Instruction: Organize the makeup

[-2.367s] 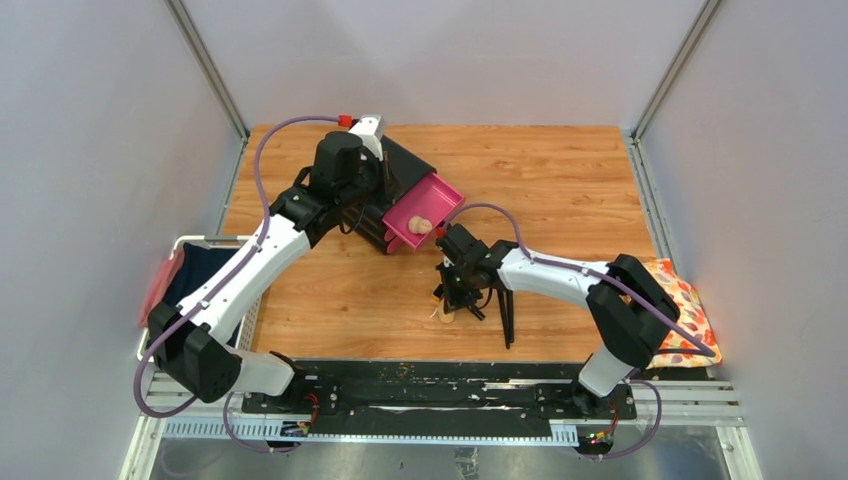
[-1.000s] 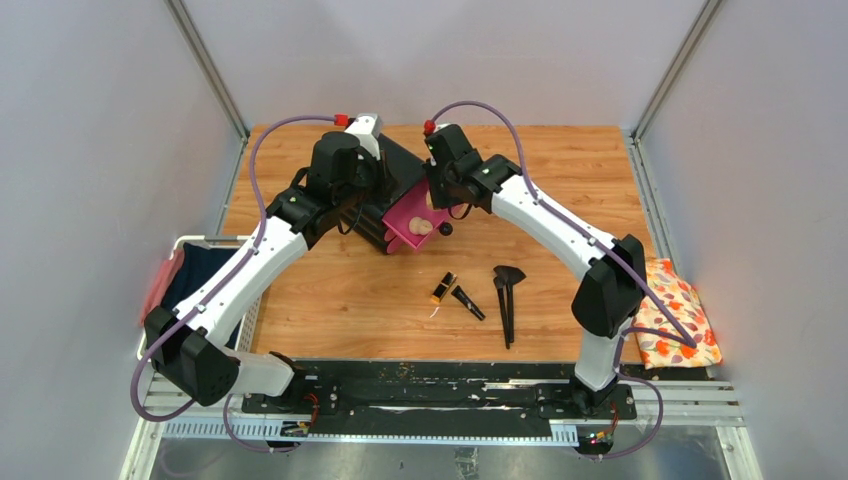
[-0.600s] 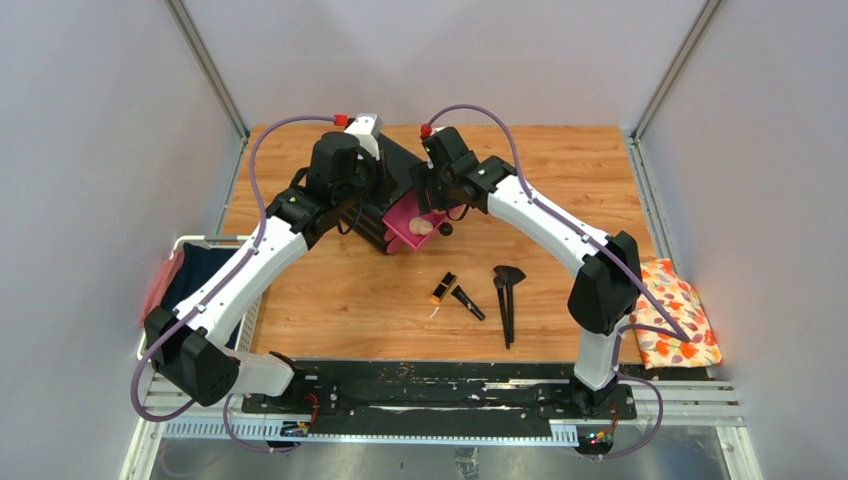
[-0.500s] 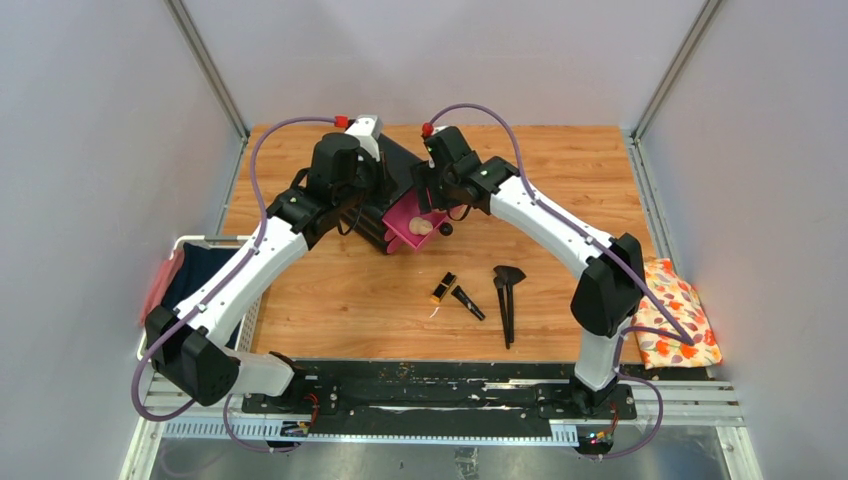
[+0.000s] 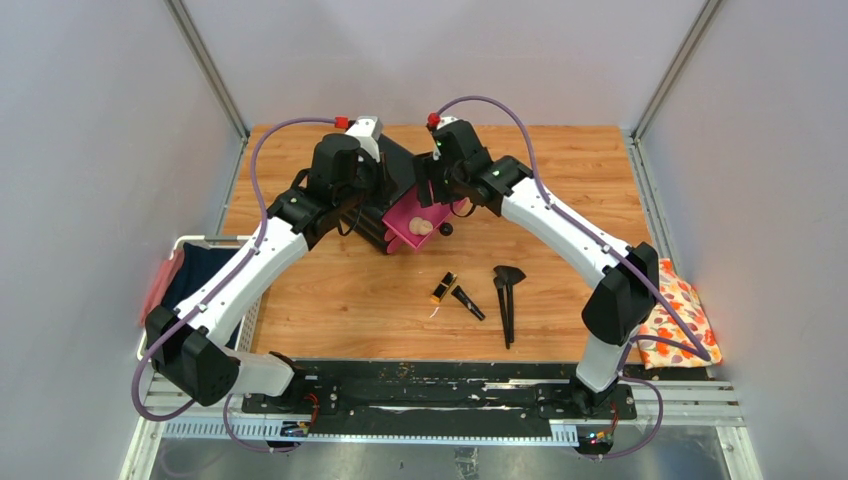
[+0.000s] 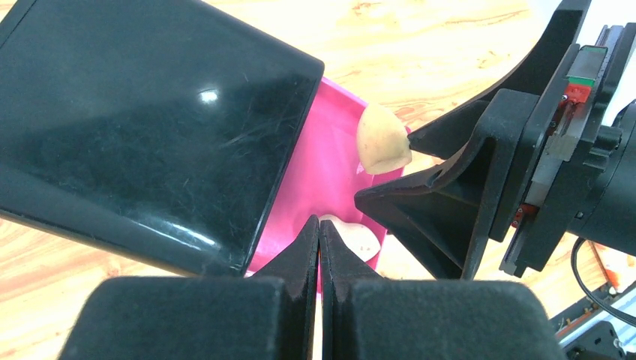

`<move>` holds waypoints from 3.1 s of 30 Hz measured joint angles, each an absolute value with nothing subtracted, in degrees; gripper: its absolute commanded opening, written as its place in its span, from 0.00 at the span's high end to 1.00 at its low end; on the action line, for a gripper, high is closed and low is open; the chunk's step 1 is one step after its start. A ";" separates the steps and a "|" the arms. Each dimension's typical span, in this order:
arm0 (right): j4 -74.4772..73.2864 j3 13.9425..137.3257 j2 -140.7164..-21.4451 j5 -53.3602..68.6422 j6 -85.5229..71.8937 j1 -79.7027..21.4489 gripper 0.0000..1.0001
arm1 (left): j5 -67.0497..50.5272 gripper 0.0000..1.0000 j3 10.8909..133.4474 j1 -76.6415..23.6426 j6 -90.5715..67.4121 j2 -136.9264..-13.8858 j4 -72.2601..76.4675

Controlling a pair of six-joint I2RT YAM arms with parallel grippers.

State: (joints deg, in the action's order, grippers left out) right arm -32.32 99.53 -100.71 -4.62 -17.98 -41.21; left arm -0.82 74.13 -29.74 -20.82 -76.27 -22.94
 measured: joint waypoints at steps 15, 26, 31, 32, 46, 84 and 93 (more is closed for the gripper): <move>-25.82 89.69 -94.72 2.57 -20.75 -40.51 0.33 | -6.94 1.00 76.18 -27.11 -22.81 -85.01 -17.96; -17.76 79.59 -85.84 5.98 -25.52 -36.34 0.63 | -9.78 1.00 76.09 -27.11 -24.86 -86.98 -15.18; -17.43 75.75 -83.37 5.37 -26.87 -36.34 0.92 | -7.62 1.00 76.25 -26.52 -24.58 -87.00 -16.45; -17.45 75.00 -83.24 5.04 -27.33 -36.34 0.96 | -6.74 1.00 76.42 -26.26 -24.43 -87.09 -16.97; -17.58 70.76 -84.84 1.76 -28.36 -35.73 1.00 | -1.96 1.00 80.05 -19.31 -24.23 -93.01 -20.80; -19.44 99.48 -115.28 13.43 -30.50 -34.39 1.00 | -3.90 1.00 78.94 -19.14 -23.77 -93.56 -16.97; -15.84 96.44 -113.80 13.80 -31.48 -35.11 1.00 | -4.38 1.00 78.52 -19.09 -23.77 -93.47 -16.32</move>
State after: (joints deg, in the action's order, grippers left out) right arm -15.84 96.44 -113.80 13.80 -31.48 -35.11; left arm -4.38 78.52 -19.09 -23.77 -93.47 -16.32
